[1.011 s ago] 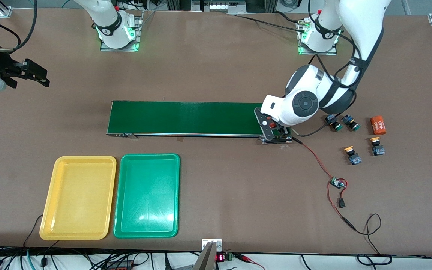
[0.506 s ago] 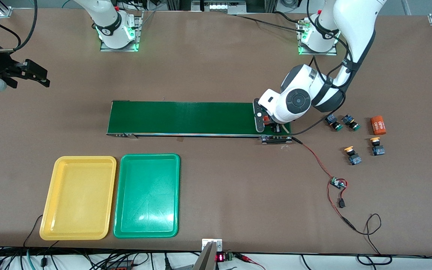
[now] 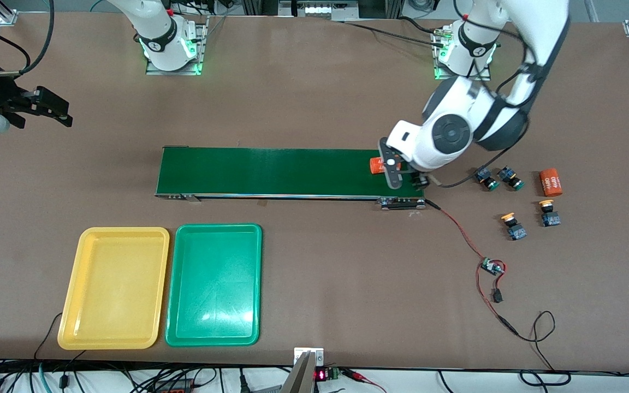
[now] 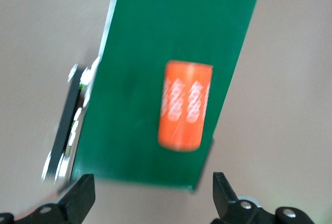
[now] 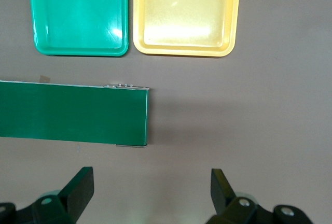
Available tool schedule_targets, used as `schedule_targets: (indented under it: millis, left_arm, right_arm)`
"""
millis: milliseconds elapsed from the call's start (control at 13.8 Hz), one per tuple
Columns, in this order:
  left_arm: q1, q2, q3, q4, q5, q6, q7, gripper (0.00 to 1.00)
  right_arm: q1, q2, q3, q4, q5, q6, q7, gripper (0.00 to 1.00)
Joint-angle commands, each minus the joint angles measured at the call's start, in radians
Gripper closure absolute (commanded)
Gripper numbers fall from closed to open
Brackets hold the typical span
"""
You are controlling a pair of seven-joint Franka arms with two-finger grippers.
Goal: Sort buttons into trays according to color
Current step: 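Return the left gripper to the buttons and grasp a yellow button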
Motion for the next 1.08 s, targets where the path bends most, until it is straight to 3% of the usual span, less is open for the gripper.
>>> schedule_targets:
  millis: [0, 361, 506, 867, 1011]
  left_arm:
    - [0.078, -0.040, 0.000, 0.040, 0.018, -0.101, -0.132, 0.00]
    - [0.299, -0.019, 0.007, 0.092, 0.021, -0.115, -0.373, 0.00]
    - [0.362, 0.023, 0.007, 0.131, 0.035, -0.115, -0.552, 0.00]
    - [0.428, 0.205, 0.008, 0.296, 0.124, -0.115, -0.944, 0.00]
    - [0.449, 0.315, 0.010, 0.411, 0.127, -0.121, -0.955, 0.00]
  right_arm:
    - [-0.002, 0.003, 0.003, 0.004, -0.013, 0.001, 0.005, 0.00]
    - [-0.003, 0.011, 0.003, 0.007, -0.014, 0.006, 0.003, 0.00]
    - [-0.002, 0.016, 0.003, 0.008, -0.014, 0.007, -0.002, 0.00]
    - [-0.005, 0.023, 0.001, 0.042, -0.011, -0.001, 0.000, 0.00]
    - [-0.005, 0.031, 0.001, 0.044, -0.005, 0.001, 0.002, 0.00]
